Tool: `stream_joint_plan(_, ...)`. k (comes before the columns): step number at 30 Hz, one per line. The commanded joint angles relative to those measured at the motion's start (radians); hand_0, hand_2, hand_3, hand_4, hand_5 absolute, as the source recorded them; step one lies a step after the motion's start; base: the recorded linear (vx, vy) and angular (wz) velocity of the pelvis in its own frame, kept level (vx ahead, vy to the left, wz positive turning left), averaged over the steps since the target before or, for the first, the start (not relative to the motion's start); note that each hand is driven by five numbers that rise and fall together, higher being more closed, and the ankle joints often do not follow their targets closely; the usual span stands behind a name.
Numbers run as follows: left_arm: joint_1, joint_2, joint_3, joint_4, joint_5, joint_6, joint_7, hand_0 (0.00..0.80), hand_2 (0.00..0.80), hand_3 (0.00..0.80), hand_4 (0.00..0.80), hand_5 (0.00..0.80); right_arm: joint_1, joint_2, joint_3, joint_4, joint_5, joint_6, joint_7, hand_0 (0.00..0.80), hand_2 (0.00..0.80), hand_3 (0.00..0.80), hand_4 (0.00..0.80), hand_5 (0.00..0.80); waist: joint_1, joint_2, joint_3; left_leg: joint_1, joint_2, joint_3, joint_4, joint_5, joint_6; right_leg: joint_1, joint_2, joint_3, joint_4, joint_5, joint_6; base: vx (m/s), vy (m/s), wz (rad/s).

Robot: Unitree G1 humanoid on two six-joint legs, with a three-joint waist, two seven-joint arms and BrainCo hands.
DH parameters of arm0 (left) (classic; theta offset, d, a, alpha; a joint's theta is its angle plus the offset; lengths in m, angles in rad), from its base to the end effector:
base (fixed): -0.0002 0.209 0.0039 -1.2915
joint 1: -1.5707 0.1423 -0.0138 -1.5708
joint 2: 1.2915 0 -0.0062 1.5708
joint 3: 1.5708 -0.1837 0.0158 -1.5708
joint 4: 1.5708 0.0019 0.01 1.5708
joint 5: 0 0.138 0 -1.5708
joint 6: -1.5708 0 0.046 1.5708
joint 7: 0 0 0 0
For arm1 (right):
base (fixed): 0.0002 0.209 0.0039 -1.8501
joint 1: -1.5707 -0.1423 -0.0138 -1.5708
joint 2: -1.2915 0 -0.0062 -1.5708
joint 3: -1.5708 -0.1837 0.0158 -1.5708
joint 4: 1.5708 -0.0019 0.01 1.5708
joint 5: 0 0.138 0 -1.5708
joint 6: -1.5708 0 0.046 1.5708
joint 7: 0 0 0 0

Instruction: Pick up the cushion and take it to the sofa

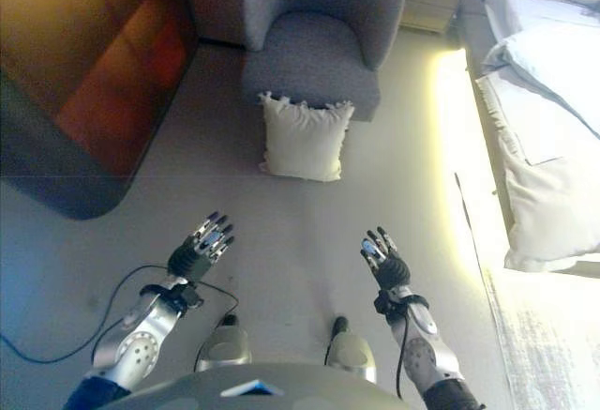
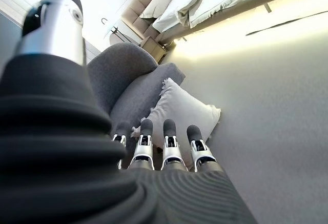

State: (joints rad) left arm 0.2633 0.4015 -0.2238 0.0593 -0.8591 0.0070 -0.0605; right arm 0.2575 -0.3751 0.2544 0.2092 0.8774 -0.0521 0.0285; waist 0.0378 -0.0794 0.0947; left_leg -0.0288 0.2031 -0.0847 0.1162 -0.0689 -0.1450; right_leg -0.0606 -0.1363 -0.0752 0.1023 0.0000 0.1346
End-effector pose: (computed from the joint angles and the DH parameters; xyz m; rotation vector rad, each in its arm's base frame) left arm 0.1338 0.1990 -0.0090 -0.4855 0.4052 -0.0788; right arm 0.1235 -0.1996 -0.0319 0.4978 0.4876 -0.0291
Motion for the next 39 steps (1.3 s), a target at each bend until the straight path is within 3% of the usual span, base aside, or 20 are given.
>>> stream_joint_plan(1,-0.014,0.036,0.05,-0.11,-0.023,-0.049,0.013,0.0,0.0,0.0,0.0,0.0,-0.032,0.002,0.005,-0.084,0.047,-0.008,0.026,0.0,0.0,0.0,0.0,0.0,-0.017,-0.047,0.014,0.057,-0.03,0.032,0.096,-0.066,0.062,-0.019,-0.062,0.045,0.049,0.002,0.049,0.083,-0.165,-0.11)
stream_joint_plan(8,0.009,0.022,0.066,-0.128,-0.062,-0.043,0.004,0.0,0.0,0.0,0.0,0.0,-0.017,-0.03,-0.004,-0.085,0.011,-0.015,0.048,0.0,0.0,0.0,0.0,0.0,-0.024,-0.029,0.013,0.011,-0.01,0.009,0.207,0.065,0.054,0.011,0.012,0.048,0.013,-0.011,-0.027,0.033,-0.209,-0.1)
stream_joint_plan(14,-0.016,0.005,0.013,-0.101,-0.098,-0.011,-0.057,0.0,0.0,0.0,0.0,0.0,0.04,-0.05,-0.033,-0.093,-0.051,-0.071,0.071,0.0,0.0,0.0,0.0,0.0,-0.079,-0.004,0.015,-0.067,0.027,0.132,0.338,0.104,0.06,0.023,0.063,0.023,-0.004,-0.025,-0.072,0.007,-0.167,0.16)
stream_joint_plan(17,-0.021,0.003,-0.003,-0.1,-0.096,-0.011,-0.079,0.0,0.0,0.0,0.0,0.0,0.059,-0.045,-0.05,-0.095,-0.042,-0.085,0.079,0.0,0.0,0.0,0.0,0.0,-0.083,0.01,0.02,-0.069,-0.009,0.14,0.267,0.102,0.062,0.028,0.076,0.016,-0.004,-0.037,-0.066,0.038,-0.005,0.51)
stream_joint_plan(20,-0.026,-0.004,-0.018,-0.098,-0.096,-0.023,-0.089,0.0,0.0,0.0,0.0,0.0,0.07,-0.036,-0.06,-0.1,-0.046,-0.105,0.062,0.0,0.0,0.0,0.0,0.0,-0.071,0.034,0.032,-0.083,-0.068,0.134,0.097,0.122,0.055,0.042,0.093,0.008,-0.009,-0.054,-0.056,0.071,0.054,-0.01)
stream_joint_plan(22,-0.042,-0.004,-0.037,-0.089,-0.089,-0.037,-0.104,0.0,0.0,0.0,0.0,0.0,0.072,-0.036,-0.056,-0.105,-0.039,-0.128,0.046,0.0,0.0,0.0,0.0,0.0,-0.05,0.047,0.042,-0.138,-0.099,0.122,0.007,0.164,0.042,0.065,0.1,-0.002,-0.024,-0.065,-0.053,0.119,0.044,-0.08)
stream_joint_plan(26,-0.06,-0.013,-0.06,-0.066,-0.072,-0.057,-0.128,0.0,0.0,0.0,0.0,0.0,0.059,-0.039,-0.046,-0.097,-0.035,-0.159,0.038,0.0,0.0,0.0,0.0,0.0,-0.013,0.066,0.061,-0.24,-0.112,0.103,-0.051,0.267,0.024,0.126,0.122,-0.005,-0.034,-0.103,-0.068,0.188,0.04,0.14)
stream_joint_plan(27,-0.066,-0.014,-0.061,-0.062,-0.068,-0.06,-0.133,0.0,0.0,0.0,0.0,0.0,0.047,-0.041,-0.041,-0.095,-0.031,-0.165,0.034,0.0,0.0,0.0,0.0,0.0,-0.006,0.068,0.065,-0.261,-0.113,0.096,-0.034,0.267,0.025,0.135,0.122,-0.001,-0.025,-0.117,-0.073,0.185,0.071,-0.11)
stream_joint_plan(30,-0.072,-0.01,-0.068,-0.053,-0.067,-0.076,-0.132,0.0,0.0,0.0,0.0,0.0,0.039,-0.032,-0.037,-0.089,-0.026,-0.173,0.032,0.0,0.0,0.0,0.0,0.0,-0.015,0.058,0.063,-0.243,-0.122,0.142,0.002,0.166,0.057,0.138,0.085,-0.012,0.014,-0.134,-0.06,0.217,0.114,-0.17)
stream_joint_plan(34,-0.066,0.016,-0.059,-0.065,-0.073,-0.104,-0.12,0.0,0.0,0.0,0.0,0.0,0.056,-0.024,-0.05,-0.108,0.022,-0.139,0.063,0.0,0.0,0.0,0.0,0.0,-0.02,0.048,0.048,-0.228,-0.134,0.156,0.095,0.09,0.085,0.154,0.044,-0.021,0.067,-0.157,-0.037,0.278,0.123,-0.14)
stream_joint_plan(39,-0.066,0.028,-0.044,-0.074,-0.078,-0.097,-0.103,0.0,0.0,0.0,0.0,0.0,0.037,0.0,-0.044,-0.098,-0.014,-0.132,0.063,0.0,0.0,0.0,0.0,0.0,-0.007,0.041,0.026,-0.206,-0.153,0.167,0.12,0.05,0.115,0.158,0.001,-0.039,0.134,-0.161,-0.006,0.265,0.155,-0.07)
